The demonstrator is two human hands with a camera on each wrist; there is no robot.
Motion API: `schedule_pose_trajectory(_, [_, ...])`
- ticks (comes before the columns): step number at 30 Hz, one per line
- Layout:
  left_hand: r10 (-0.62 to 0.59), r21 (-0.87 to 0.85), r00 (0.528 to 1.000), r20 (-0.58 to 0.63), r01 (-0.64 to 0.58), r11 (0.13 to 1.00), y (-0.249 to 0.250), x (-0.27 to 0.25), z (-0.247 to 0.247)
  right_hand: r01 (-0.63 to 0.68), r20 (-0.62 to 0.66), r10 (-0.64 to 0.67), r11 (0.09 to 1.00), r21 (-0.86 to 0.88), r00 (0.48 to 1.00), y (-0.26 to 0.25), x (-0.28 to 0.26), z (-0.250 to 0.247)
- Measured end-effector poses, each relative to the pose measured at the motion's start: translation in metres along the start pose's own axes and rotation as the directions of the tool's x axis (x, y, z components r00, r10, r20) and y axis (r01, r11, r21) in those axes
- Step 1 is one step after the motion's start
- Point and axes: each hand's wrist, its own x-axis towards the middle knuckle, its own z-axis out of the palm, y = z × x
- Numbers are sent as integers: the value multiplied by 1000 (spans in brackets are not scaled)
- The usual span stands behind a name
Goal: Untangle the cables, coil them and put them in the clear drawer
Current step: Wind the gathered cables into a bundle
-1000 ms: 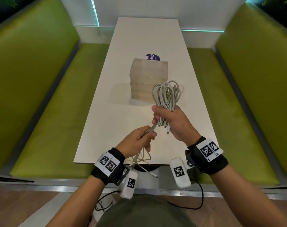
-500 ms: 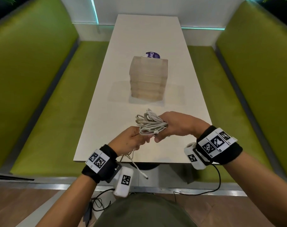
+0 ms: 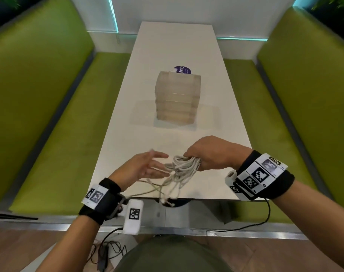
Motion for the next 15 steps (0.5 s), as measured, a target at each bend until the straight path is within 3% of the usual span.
schedule_pose_trajectory(1, [-16, -53, 999, -34, 14, 998, 3, 5, 3, 14, 14, -13, 998, -58, 1000, -2, 1, 0])
schedule_pose_trajectory(3, [-37, 26, 998, -51, 38, 999, 9, 14, 18, 46, 52, -38, 986, -158, 998, -10, 7, 1])
schedule_pose_trajectory(6, [-95, 302, 992, 80, 66, 951, 14, 20, 44, 80, 101, -60, 974, -210, 993, -23, 16, 0])
schedule_pose_trajectory(8, [-128, 323, 979, 161, 70, 944, 9, 18, 50, 78, 134, -53, 979, -188, 990, -24, 17, -4])
schedule_pose_trajectory(15, [-66, 231, 985, 161, 28, 973, 9, 19, 56, -13, 220, -15, 992, 126, 975, -16, 11, -13])
